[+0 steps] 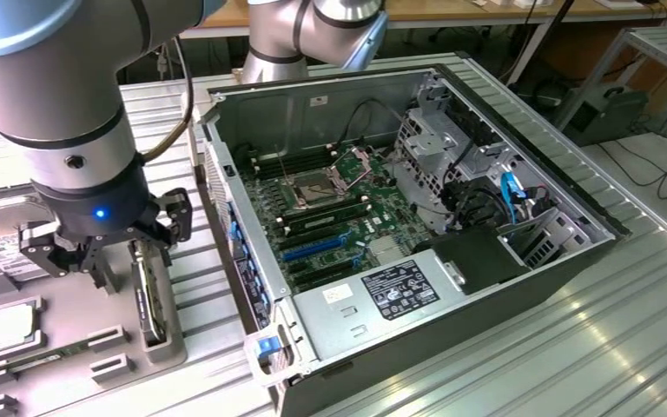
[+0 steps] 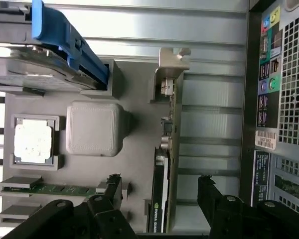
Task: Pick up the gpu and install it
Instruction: 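Pick up the gpu and move the gpu toward the slot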
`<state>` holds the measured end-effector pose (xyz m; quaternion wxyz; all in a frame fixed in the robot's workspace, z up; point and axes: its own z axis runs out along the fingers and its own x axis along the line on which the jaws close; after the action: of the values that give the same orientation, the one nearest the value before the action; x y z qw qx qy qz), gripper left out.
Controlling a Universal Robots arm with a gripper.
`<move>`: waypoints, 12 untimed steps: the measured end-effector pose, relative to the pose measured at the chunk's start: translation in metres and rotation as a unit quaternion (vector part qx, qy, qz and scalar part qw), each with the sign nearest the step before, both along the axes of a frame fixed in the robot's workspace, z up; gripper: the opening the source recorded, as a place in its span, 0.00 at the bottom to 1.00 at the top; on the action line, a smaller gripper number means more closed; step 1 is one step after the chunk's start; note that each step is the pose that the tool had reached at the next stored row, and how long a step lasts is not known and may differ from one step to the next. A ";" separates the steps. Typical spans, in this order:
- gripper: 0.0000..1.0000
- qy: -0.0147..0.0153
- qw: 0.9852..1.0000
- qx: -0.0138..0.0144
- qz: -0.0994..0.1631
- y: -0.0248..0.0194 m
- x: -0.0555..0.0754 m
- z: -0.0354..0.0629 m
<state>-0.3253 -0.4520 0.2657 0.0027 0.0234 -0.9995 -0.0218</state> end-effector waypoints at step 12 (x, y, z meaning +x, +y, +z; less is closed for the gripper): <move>0.72 -0.002 1.000 0.000 -0.001 -0.0136 0.000 -0.0194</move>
<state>-0.3252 -0.4656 0.2462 0.0009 0.0224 -0.9995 -0.0219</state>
